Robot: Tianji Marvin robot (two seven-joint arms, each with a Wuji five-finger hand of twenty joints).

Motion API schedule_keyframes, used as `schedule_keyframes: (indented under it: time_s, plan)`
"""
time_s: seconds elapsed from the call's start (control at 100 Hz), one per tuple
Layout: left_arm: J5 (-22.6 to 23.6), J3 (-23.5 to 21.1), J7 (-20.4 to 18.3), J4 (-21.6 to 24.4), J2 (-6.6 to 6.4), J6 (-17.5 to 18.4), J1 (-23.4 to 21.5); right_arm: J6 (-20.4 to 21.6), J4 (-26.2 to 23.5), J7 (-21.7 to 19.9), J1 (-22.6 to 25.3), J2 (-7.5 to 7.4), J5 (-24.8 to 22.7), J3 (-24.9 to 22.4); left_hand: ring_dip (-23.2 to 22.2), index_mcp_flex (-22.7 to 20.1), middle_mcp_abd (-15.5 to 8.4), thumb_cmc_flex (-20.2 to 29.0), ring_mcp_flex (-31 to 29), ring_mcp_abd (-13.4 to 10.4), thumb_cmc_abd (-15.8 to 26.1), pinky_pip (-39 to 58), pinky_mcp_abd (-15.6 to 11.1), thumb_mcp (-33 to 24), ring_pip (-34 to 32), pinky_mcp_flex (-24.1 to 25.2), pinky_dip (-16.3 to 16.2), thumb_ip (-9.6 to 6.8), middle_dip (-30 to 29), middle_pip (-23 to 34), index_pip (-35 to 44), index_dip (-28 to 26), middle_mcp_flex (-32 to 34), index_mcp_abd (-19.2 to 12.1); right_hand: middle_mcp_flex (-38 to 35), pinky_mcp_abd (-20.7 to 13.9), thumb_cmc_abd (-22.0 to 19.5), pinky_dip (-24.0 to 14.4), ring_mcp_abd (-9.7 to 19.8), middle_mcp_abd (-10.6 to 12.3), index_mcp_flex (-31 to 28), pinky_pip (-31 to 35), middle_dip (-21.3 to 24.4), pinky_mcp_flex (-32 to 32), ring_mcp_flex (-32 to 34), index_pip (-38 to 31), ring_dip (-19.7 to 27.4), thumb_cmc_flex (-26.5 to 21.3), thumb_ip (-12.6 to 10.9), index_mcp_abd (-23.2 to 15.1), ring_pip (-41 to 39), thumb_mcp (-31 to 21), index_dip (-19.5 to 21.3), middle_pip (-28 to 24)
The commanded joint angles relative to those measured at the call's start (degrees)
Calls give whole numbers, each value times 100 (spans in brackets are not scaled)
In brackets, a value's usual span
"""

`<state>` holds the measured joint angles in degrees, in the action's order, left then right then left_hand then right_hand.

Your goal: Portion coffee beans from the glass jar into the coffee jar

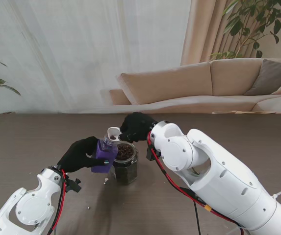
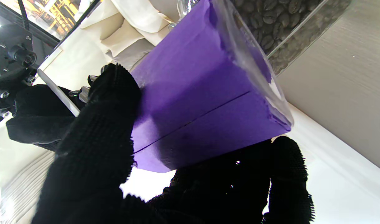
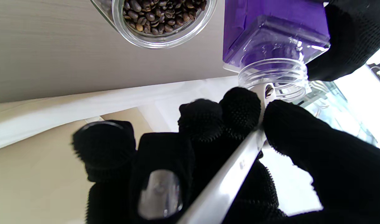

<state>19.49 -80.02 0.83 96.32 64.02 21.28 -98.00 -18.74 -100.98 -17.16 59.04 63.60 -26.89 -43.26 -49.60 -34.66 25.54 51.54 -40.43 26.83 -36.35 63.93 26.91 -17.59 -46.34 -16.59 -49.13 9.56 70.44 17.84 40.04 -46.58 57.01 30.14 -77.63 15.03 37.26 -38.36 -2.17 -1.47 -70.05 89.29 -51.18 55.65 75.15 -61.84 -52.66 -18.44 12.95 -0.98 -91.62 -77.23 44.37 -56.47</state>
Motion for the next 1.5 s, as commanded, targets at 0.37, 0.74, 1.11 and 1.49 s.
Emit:
schedule_keyframes:
  time_s: [0.37, 0.74, 1.11, 1.49]
  plan:
    - [6, 20, -48, 3, 10, 127, 0, 1237, 151, -1, 154, -84, -598, -86, -62, -515, -422, 1117, -110, 212, 745, 253, -335, -1969, 41, 178, -125, -390, 144, 404, 2250, -361, 457, -234, -487, -6, -243, 129, 764, -365, -265, -69, -84, 704, 41, 65, 81, 104, -196, 381, 44, -118, 170, 86]
    - [33, 18, -7, 32, 16, 133, -14, 1770, 153, 298, 220, -85, -1148, -89, -62, -513, -418, 1117, -104, 213, 743, 249, -336, -1972, 47, 179, -121, -391, 148, 401, 2249, -363, 454, -233, -483, -100, -288, 91, 848, -296, -233, -143, -138, 709, 45, 78, 89, 141, -152, 295, 82, -110, 216, 152]
    - [72, -63, 10, 59, 18, 58, -117, 1375, 155, 238, 218, -52, -749, -150, -63, -512, -426, 1113, -109, 209, 746, 253, -343, -1974, 45, 175, -119, -389, 146, 397, 2253, -363, 453, -239, -478, -19, -292, 49, 774, -367, -176, -189, -152, 680, 42, 103, 100, 60, -108, 374, 112, -84, 213, 230]
    - [117, -182, 83, -16, 34, -36, -228, 827, 276, -269, 0, -92, -106, -175, -67, -522, -406, 1119, -108, 232, 741, 257, -334, -1969, 43, 183, -122, -385, 145, 402, 2250, -363, 459, -224, -467, 198, -383, -20, 550, -547, -76, -283, -167, 552, 32, 224, 151, -109, -10, 601, 178, 54, 115, 431]
